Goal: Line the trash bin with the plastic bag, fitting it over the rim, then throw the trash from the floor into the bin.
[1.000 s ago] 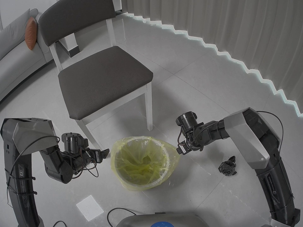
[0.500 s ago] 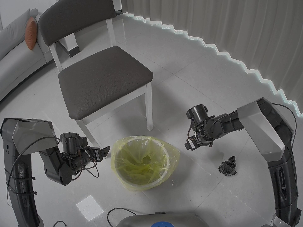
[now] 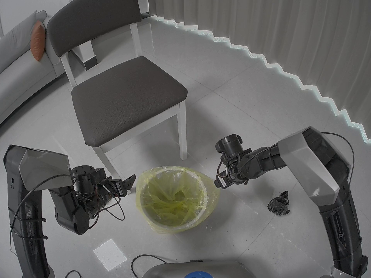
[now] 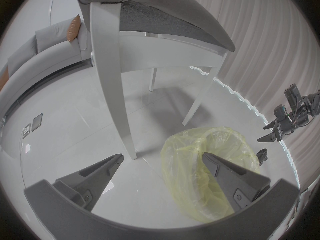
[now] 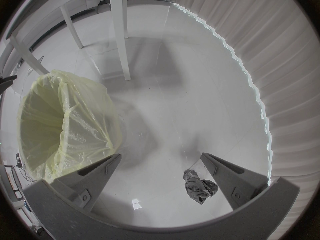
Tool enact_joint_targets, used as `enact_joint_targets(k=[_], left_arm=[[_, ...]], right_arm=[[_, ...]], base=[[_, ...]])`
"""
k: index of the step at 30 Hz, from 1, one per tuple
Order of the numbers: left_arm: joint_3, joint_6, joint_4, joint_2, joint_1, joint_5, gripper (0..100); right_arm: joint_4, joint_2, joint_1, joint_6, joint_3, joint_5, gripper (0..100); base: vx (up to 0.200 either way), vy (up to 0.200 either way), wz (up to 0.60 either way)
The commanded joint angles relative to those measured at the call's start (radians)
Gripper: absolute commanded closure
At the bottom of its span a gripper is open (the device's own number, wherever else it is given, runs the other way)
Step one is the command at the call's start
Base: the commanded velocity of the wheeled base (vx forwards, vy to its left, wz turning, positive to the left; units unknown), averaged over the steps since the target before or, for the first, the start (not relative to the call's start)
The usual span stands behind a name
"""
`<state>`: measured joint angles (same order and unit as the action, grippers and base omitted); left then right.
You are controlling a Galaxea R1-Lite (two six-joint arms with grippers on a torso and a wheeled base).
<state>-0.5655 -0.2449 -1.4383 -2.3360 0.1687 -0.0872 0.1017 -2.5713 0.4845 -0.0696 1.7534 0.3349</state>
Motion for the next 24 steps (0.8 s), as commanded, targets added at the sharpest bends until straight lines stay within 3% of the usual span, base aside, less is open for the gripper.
enact_joint_targets(k=[1, 7, 13, 24], left_arm=[[0.052, -0.031, -0.076, -0.019, 0.015, 0.001, 0], [0.058, -0.030, -0.106, -0.003, 0.012, 0.000, 0], [0.058, -0.030, -0.108, -0.006, 0.012, 0.000, 0], [0.047, -0.030, -0.108, -0.029, 0.018, 0.000, 0]], right_arm=[[0.009, -0.122, 0.043, -0.006, 0.089, 0.004, 0], [0.070, -0.130, 0.043, -0.010, 0.126, 0.003, 0], [0.072, -0.129, 0.040, 0.004, 0.127, -0.033, 0], [0.069, -0.116, 0.017, 0.025, 0.118, -0.030, 0]], base=[[0.000, 0.000, 0.00], [0.000, 0.000, 0.00], [0.000, 0.000, 0.00], [0.000, 0.000, 0.00]])
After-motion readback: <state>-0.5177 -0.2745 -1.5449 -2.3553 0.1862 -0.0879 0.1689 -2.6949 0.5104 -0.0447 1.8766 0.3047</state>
